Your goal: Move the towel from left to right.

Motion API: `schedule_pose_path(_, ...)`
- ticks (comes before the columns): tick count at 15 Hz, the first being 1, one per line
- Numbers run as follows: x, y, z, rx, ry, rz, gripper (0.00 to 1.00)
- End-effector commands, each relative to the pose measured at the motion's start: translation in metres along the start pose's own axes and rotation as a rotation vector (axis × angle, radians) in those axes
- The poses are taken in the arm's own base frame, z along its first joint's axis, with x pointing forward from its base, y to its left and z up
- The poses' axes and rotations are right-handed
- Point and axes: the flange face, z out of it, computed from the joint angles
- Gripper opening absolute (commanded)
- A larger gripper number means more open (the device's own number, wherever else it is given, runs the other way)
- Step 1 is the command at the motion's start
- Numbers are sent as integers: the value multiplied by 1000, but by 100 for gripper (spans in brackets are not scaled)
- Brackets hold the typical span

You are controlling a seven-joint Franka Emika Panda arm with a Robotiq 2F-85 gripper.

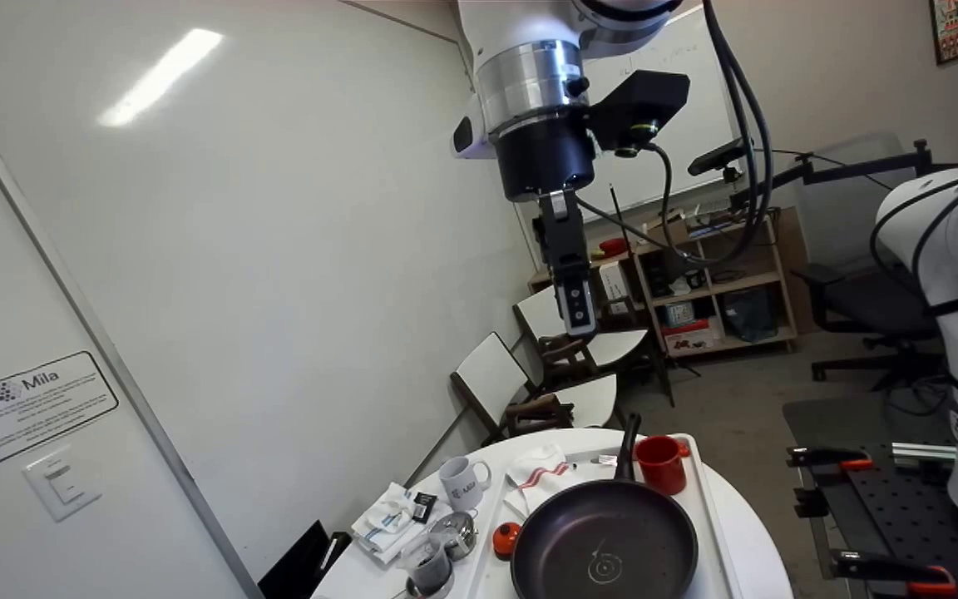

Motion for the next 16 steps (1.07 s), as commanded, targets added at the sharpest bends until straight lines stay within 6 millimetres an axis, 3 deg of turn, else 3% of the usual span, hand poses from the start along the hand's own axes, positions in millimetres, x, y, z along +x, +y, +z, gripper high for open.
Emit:
schedule_pose_path(1, 0, 0, 0, 0, -1, 0, 100)
schedule_pose_path(8, 27, 3, 47, 18, -59, 2, 100)
schedule_pose_path(16, 61, 0, 140, 39, -111, -15, 100)
